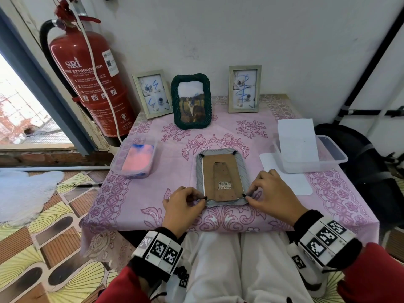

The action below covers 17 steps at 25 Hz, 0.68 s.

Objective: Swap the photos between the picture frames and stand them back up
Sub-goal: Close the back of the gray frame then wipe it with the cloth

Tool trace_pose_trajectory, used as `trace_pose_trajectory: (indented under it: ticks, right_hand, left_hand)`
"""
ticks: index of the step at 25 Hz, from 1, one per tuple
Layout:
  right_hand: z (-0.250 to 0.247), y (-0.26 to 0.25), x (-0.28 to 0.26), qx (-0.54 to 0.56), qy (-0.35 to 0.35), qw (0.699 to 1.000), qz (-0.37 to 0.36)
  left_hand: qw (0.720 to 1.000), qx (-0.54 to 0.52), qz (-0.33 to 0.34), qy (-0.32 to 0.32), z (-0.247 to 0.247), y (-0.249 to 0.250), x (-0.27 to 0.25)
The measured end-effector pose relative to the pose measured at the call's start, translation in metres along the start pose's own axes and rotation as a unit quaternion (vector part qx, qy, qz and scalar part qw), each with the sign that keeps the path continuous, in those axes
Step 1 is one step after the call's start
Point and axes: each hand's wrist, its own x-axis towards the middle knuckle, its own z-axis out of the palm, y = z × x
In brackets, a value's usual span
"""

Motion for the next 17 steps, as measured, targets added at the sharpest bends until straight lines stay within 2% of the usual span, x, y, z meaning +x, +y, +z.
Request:
trace_pose_trajectory:
  ticks: [13, 17]
  right_hand:
    - [-0.0072, -0.0049, -0.0005, -0.001, -0.025, 0.999, -0.03]
    - [-0.0091, -0.0017, 0.0036, 0.024, -0.051, 0.998, -0.009]
  left_hand:
    - [0.999, -0.03, 0.012, 0.01, 0.0021, 0.0003, -0.0014]
    - [0.999, -0.052, 0.009, -0.007, -0.0008, 0.0006, 0.0001]
